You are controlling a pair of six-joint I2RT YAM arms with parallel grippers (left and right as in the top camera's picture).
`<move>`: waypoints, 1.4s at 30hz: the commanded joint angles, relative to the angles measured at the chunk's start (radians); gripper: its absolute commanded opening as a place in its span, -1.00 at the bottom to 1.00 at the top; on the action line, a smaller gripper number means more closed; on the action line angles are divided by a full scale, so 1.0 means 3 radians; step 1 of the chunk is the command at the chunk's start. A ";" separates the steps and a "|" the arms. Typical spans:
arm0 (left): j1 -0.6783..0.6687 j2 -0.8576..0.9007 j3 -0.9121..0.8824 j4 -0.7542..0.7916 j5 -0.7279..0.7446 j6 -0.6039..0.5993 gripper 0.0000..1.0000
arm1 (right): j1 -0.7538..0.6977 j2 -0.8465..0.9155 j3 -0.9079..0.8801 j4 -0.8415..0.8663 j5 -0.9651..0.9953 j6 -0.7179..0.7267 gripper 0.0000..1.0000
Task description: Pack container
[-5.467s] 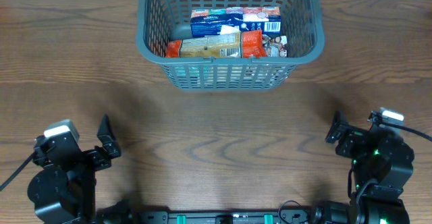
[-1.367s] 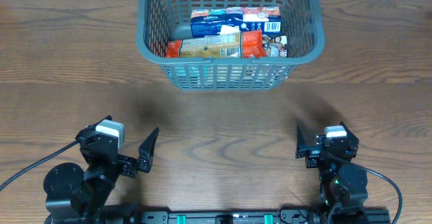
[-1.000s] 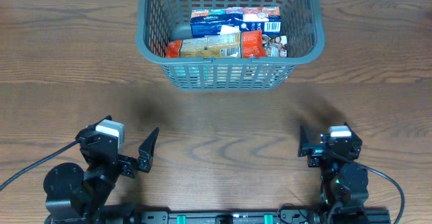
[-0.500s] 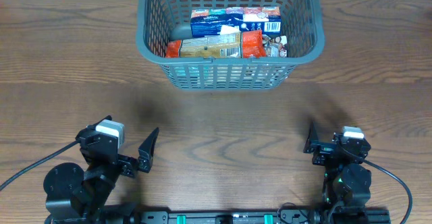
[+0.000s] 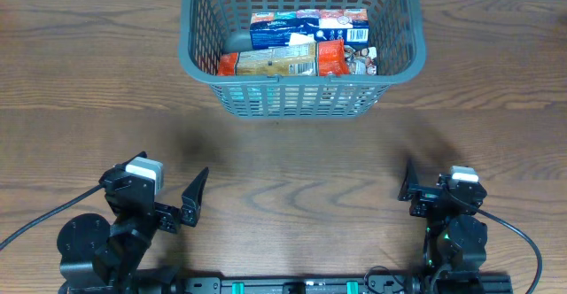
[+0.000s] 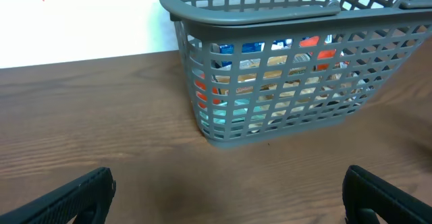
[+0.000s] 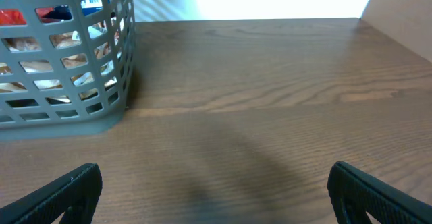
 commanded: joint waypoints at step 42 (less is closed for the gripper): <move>-0.0079 -0.1013 -0.1499 0.1537 -0.0829 0.0231 0.98 | -0.0025 -0.0023 -0.0015 -0.0003 0.0032 0.0045 0.99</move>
